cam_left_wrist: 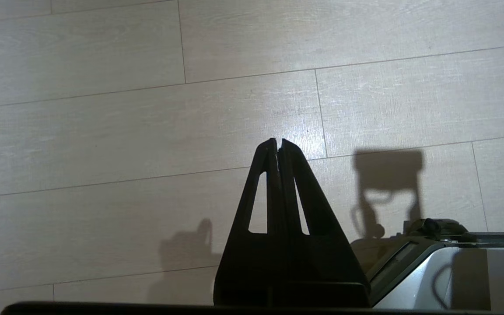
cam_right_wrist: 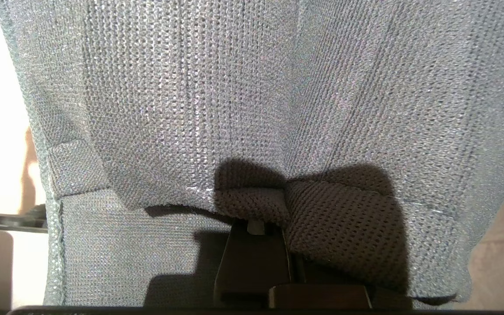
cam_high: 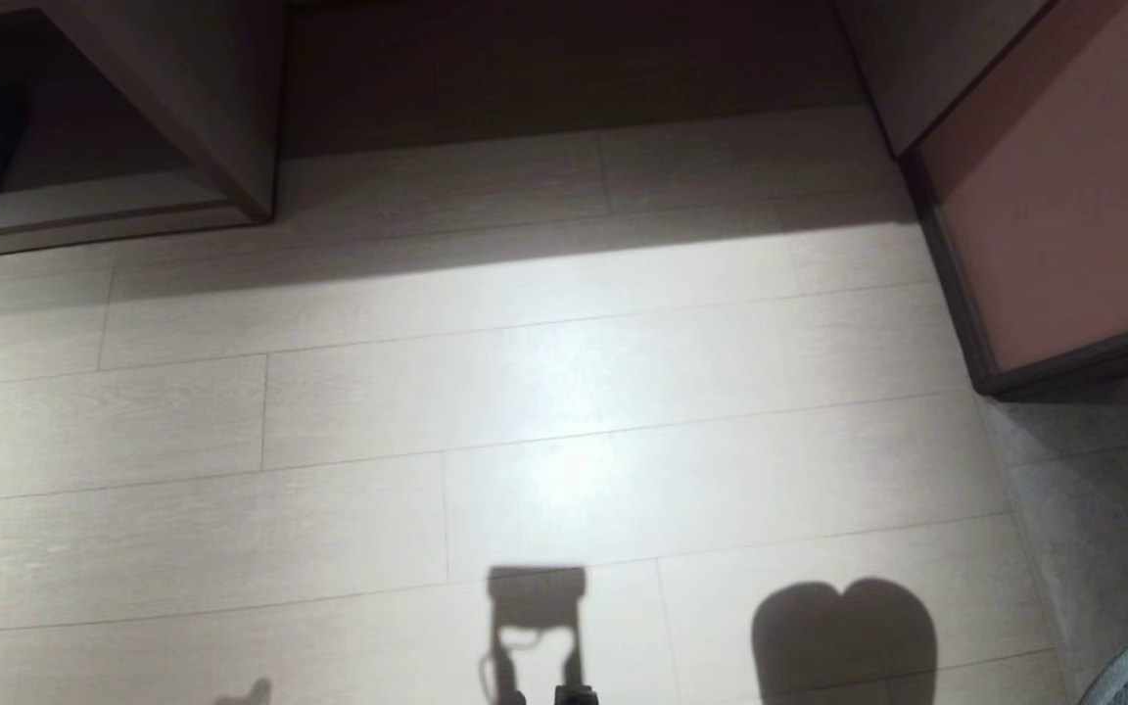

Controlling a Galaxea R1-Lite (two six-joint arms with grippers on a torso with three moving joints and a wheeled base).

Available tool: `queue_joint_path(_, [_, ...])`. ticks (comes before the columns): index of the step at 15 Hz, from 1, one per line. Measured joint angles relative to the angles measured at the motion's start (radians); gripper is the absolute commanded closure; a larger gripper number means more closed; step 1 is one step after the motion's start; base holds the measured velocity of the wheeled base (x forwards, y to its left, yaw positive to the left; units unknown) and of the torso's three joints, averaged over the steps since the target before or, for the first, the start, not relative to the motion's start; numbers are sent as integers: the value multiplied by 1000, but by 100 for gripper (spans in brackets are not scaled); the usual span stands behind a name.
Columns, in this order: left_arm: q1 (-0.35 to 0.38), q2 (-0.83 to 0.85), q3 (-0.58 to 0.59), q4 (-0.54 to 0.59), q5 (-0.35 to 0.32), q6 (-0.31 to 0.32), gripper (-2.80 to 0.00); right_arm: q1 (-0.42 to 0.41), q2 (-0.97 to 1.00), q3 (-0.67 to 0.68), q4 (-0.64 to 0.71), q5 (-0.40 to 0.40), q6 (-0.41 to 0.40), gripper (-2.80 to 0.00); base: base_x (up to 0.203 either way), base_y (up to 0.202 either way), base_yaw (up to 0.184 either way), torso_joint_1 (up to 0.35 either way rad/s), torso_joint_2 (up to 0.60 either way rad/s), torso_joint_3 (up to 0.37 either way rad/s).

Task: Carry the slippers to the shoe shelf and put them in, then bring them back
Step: Place the slippers into the shoe cabinet

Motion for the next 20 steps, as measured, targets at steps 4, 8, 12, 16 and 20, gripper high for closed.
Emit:
queue_joint_path(4, [0,0,0,0,0,0,0,0,0,0,-1,0,-1,0,0,0,0,4,5,201])
queue_joint_path(8, [0,0,0,0,0,-1,0,0,0,0,-1,0,0,0,0,0,0,4,3,204])
queue_joint_path(12, [0,0,0,0,0,-1,0,0,0,0,-1,0,0,0,0,0,0,2,0,202])
queue_joint_path(16, [0,0,0,0,1,-1,0,0,1,0,-1,-1,0,0,0,0,0,2,-2,200])
queue_joint_path(20, [0,0,0,0,1,-3,0,0,1,0,-1,0,0,0,0,0,0,2,1,199])
